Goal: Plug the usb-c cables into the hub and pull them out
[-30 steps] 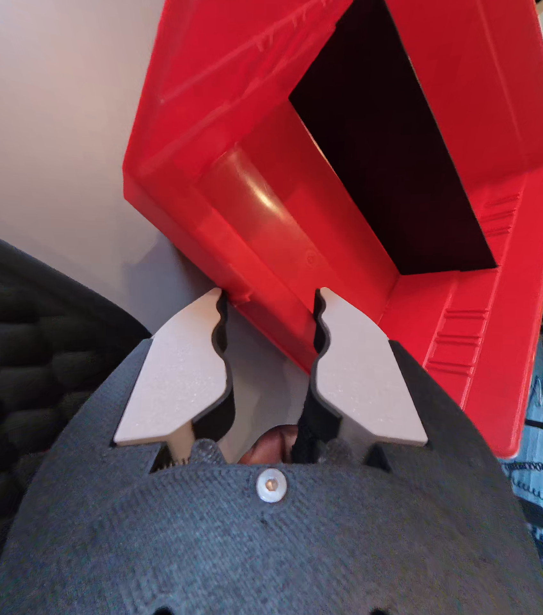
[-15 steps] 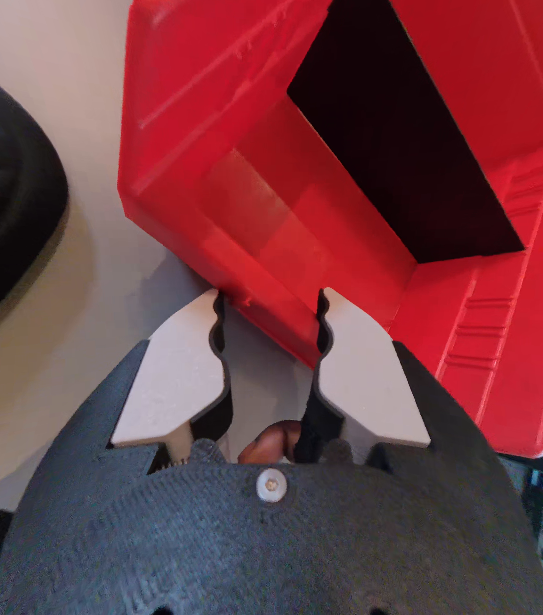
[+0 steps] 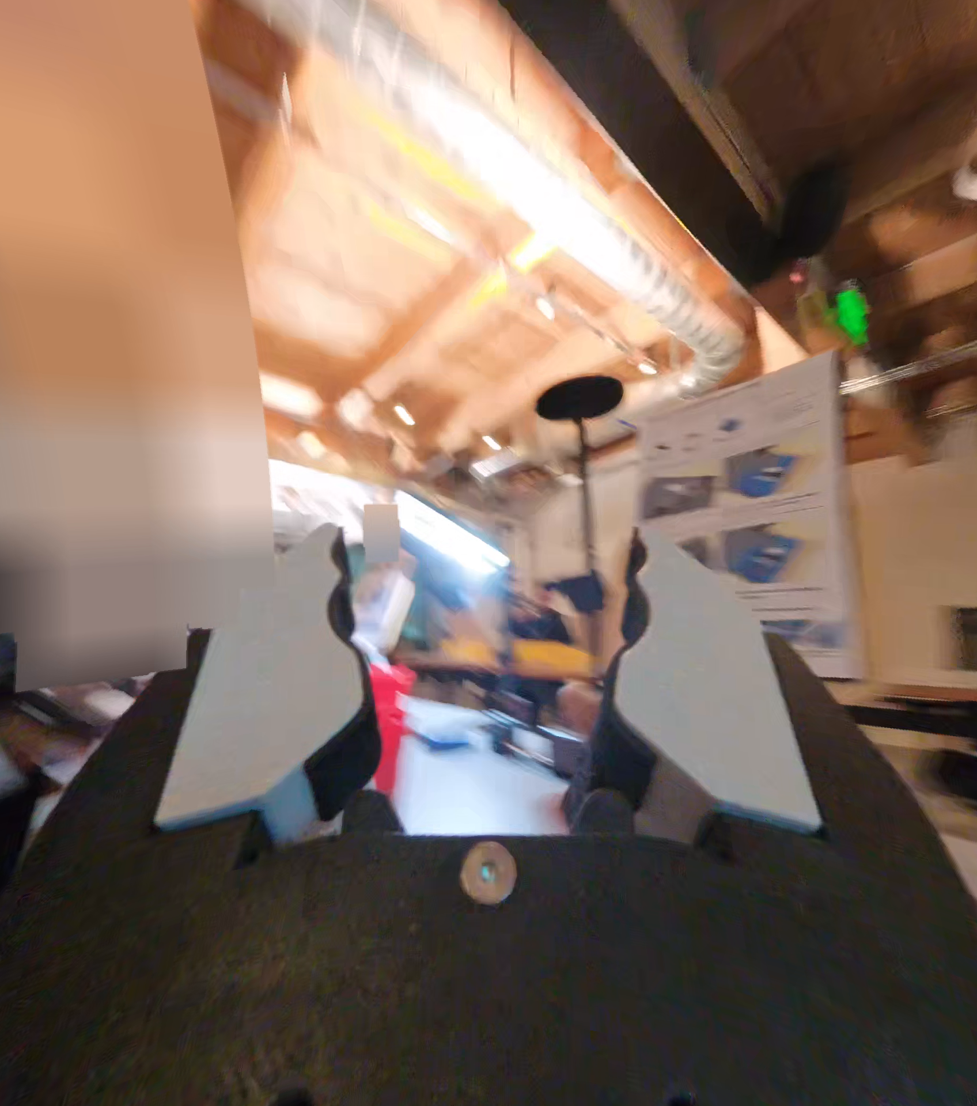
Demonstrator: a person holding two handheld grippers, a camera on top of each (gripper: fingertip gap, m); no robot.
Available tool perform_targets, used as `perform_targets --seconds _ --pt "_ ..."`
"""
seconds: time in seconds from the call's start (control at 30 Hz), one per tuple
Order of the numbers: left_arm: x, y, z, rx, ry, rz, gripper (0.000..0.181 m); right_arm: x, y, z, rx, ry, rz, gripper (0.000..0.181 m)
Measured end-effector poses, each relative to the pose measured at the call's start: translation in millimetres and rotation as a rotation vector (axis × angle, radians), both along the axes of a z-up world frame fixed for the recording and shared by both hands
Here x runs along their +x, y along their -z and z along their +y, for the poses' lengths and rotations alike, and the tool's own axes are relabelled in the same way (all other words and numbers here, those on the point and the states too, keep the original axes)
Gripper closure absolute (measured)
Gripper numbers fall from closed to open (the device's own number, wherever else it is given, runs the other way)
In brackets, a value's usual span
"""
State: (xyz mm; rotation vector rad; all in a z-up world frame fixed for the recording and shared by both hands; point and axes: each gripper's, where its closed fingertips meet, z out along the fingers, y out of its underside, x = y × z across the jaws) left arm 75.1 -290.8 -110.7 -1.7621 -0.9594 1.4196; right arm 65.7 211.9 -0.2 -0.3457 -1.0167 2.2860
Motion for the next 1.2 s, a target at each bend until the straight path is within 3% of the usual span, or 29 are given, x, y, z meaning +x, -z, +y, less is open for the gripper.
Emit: perform_targets --seconds 0.07,0.1,0.17,0.23,0.33,0.43,0.57,0.6,0.7,0.93,1.2 --pt "-15 16 -1 -0.109 -0.046 -0.078 0.103 -8 7 -23 -0.149 -0.202 -0.074 0.074" --pt "-22 27 -2 -0.138 -0.055 -0.148 0.104 -18 19 -36 -0.158 -0.232 -0.125 0.07" --pt "-35 49 -4 -0.147 -0.052 -0.281 0.105 -35 43 -63 -0.099 -0.227 -0.236 0.068" --pt "-48 63 -9 -0.168 -0.047 -0.364 0.108 -27 50 -85 0.052 -0.235 -0.206 0.065" --pt "-66 76 -18 -0.272 -0.06 -0.4 0.112 -28 55 -88 0.145 -0.11 -0.139 0.07" --pt "-74 86 -19 -0.329 -0.061 -0.413 0.119 -28 55 -88 0.135 -0.123 -0.148 0.07" --pt "-77 93 -26 -0.429 -0.1 -0.381 0.156 -28 54 -85 0.108 -0.143 -0.163 0.074" --pt "-77 91 -27 -0.447 -0.108 -0.362 0.158 -28 54 -85 0.11 -0.144 -0.164 0.075" --pt "-76 64 -30 -0.403 -0.156 -0.229 0.163 -28 56 -87 0.129 -0.144 -0.169 0.075" --pt "-51 -52 -65 -0.087 -0.28 0.138 0.172 -28 69 -101 0.226 -0.151 -0.186 0.075" --pt "-22 -136 -55 0.067 -0.194 0.348 0.172 -28 70 -101 0.231 -0.16 -0.2 0.078"
